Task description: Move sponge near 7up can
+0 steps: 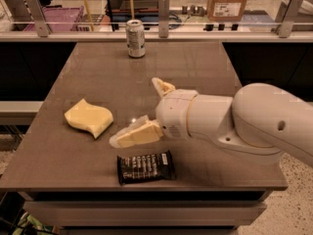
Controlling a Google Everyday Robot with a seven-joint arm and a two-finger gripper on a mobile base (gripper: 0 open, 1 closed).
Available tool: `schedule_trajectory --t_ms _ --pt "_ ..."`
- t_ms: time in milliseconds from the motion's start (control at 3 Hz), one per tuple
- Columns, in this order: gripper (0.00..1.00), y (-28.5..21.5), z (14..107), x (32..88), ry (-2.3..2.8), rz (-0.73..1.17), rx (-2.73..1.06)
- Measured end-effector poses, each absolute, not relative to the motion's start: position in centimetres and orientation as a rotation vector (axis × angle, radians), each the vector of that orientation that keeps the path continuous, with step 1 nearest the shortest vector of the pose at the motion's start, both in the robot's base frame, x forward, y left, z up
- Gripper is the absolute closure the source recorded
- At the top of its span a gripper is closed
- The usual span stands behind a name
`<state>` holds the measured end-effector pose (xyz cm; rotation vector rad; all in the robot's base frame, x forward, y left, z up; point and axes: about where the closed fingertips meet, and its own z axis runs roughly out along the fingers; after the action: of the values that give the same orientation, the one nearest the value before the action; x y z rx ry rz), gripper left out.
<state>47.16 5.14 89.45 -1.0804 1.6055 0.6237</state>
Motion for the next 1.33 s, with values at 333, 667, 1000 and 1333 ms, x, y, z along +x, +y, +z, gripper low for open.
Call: schedule_trajectory --t_ms 333,667,1000,1333 --pt "0.0 7.3 88.4 47.1 1.579 0.653 -1.079" --pt "0.0 8.9 87.0 48.0 1.578 0.693 -1.062" --pt "0.0 10.6 85.9 48.5 1.592 0.725 -1.03" --pt "0.0 12.2 85.2 48.5 1.616 0.741 -0.999"
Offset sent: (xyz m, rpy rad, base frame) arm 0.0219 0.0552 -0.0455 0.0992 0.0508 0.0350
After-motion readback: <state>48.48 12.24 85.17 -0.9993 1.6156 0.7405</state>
